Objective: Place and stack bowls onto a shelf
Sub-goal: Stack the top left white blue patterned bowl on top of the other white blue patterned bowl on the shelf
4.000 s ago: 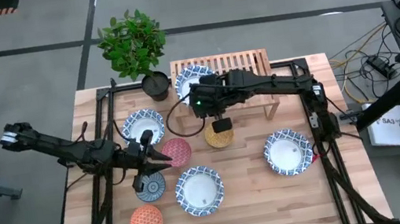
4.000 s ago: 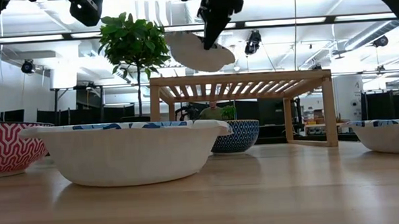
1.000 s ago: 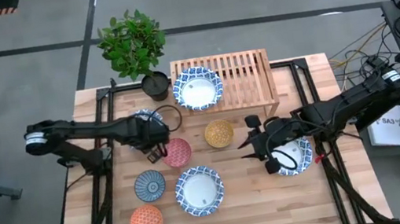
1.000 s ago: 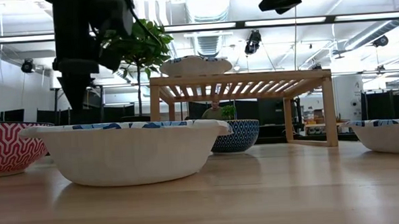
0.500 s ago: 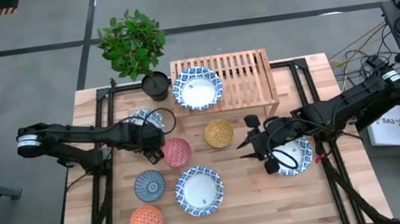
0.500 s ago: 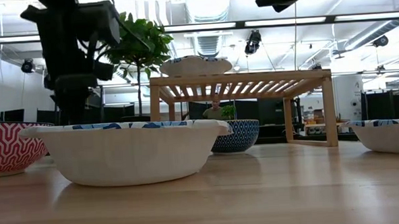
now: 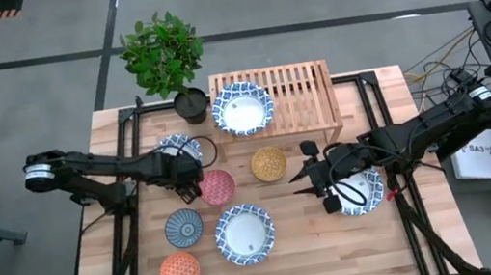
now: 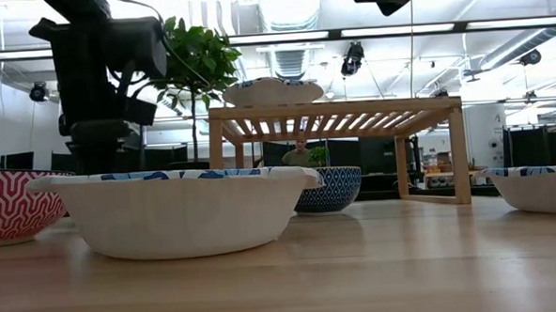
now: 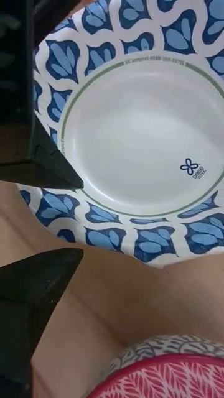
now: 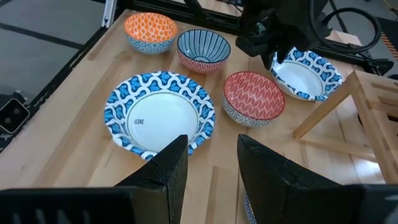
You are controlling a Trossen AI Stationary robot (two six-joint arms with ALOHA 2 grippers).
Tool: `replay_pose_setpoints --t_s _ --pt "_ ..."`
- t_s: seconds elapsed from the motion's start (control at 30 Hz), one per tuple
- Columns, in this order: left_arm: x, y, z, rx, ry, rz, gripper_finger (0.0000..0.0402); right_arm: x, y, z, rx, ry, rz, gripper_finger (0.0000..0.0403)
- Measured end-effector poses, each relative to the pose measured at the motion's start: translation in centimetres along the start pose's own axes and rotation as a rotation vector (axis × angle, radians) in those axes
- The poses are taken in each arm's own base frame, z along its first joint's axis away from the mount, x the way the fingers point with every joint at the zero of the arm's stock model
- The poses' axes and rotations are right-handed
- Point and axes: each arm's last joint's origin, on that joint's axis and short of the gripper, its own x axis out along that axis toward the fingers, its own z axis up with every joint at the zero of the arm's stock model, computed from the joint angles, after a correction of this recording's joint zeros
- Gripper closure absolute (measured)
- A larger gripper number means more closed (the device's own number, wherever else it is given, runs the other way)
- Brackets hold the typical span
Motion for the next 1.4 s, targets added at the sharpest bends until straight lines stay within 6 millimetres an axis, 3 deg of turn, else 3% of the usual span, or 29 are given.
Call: replay_pose_setpoints --t_s 0.4,0.53,0.7,0.77,1.1,1.4 --pt "1.7 -0.1 -0.7 -0.005 -0.030 -0.023 0.0262 0.1 0.0 0.0 0.001 0.000 0.000 0.0275" --pt "2.0 0.0 -0.9 -0.002 -0.022 -0.017 0.0301 0.1 0.0 0.0 0.001 0.000 0.000 0.0275" --pt "1.8 0.0 -0.9 0.000 -0.015 -0.006 0.0383 0.1 0.0 0.0 0.000 -0.001 0.000 0.0275" --pt "1.4 0.1 -0.7 -0.011 -0.007 -0.001 0.0393 0.1 0.0 0.0 -0.001 -0.001 -0.001 0.0275" --pt "-2.4 -0.7 0.3 0.037 0.013 -0.003 0.0401 0.1 0.0 0.0 -0.013 0.000 0.000 0.0275" --pt "-9.4 -2.2 0.5 0.074 -0.021 -0.019 0.0401 0.2 0.1 -0.3 -0.040 0.010 0.002 0.0275"
